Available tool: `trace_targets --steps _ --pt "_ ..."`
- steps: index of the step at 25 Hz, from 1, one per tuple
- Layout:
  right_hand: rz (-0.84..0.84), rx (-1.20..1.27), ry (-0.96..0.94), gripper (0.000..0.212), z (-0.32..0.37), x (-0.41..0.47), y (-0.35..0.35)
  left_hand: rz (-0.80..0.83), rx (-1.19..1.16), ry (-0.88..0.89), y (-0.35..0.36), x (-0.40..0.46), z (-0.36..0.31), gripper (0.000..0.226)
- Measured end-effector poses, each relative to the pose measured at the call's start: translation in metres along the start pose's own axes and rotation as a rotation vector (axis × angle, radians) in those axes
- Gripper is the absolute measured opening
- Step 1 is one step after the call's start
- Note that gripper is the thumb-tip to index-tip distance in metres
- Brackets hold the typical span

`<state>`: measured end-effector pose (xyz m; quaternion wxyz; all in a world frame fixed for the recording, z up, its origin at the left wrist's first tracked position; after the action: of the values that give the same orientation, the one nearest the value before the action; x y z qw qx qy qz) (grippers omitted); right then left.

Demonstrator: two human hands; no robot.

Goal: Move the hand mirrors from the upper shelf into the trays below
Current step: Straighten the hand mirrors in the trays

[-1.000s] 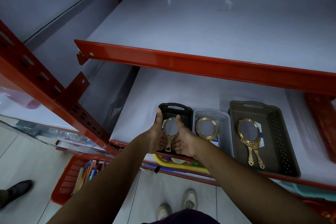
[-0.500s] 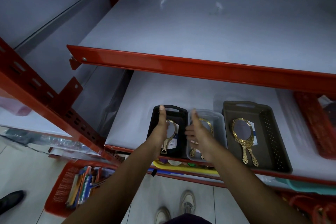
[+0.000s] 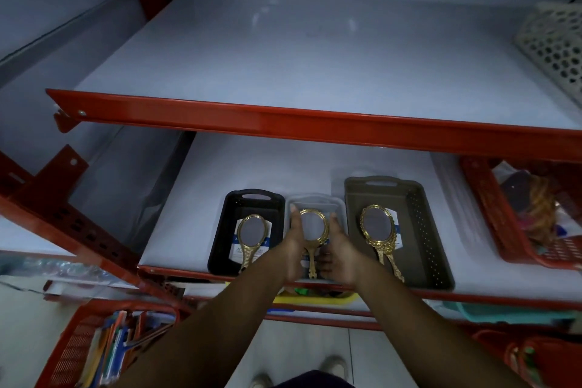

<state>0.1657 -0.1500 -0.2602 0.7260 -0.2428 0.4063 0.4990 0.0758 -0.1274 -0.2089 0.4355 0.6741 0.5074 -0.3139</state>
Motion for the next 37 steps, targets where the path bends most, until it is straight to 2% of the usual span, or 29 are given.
trace_targets --steps 2,5,8,14,17,19,23,26,30,37 --pt "0.034 -0.017 0.01 0.109 0.0 0.004 -0.002 0.045 0.05 -0.047 0.004 0.0 0.005 0.109" --pt "0.094 -0.036 0.008 0.103 0.003 0.003 -0.003 0.082 0.128 -0.071 0.003 0.008 0.007 0.099" --pt "0.095 -0.044 -0.001 0.098 0.003 0.004 -0.003 0.027 0.131 -0.05 0.004 0.011 0.007 0.082" --pt "0.125 -0.09 -0.022 0.108 0.008 -0.005 -0.01 -0.011 0.161 -0.02 0.006 0.002 0.007 0.09" --pt "0.054 -0.082 -0.188 0.089 0.017 -0.026 -0.043 -0.082 0.263 0.089 0.028 0.001 0.012 0.098" --pt "-0.036 -0.049 -0.262 0.086 0.019 -0.031 -0.086 -0.017 0.24 0.093 0.05 0.005 0.019 0.103" --pt "-0.159 -0.015 -0.171 0.091 0.015 -0.026 -0.146 0.115 0.203 -0.023 0.105 0.005 0.035 0.103" --pt "-0.161 -0.048 -0.093 0.098 0.012 -0.01 -0.155 0.04 0.061 -0.063 0.131 0.029 0.045 0.088" --pt "-0.156 -0.053 -0.085 0.098 0.015 0.001 -0.159 0.019 -0.081 -0.044 0.136 0.05 0.047 0.093" --pt "-0.079 0.026 -0.014 0.099 0.005 0.002 -0.152 0.087 0.195 -0.007 0.137 0.024 0.047 0.088"
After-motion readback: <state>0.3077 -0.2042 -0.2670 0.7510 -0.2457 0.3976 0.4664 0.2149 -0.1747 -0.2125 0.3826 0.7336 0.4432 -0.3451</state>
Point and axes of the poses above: each hand's wrist, its own x-axis towards the middle knuckle, its own y-axis out of the palm, z = x × y, the point moved 1 cm from there along x, towards the middle knuckle, and after that the axes turned 6 degrees about -y, right-handed, at the moved point
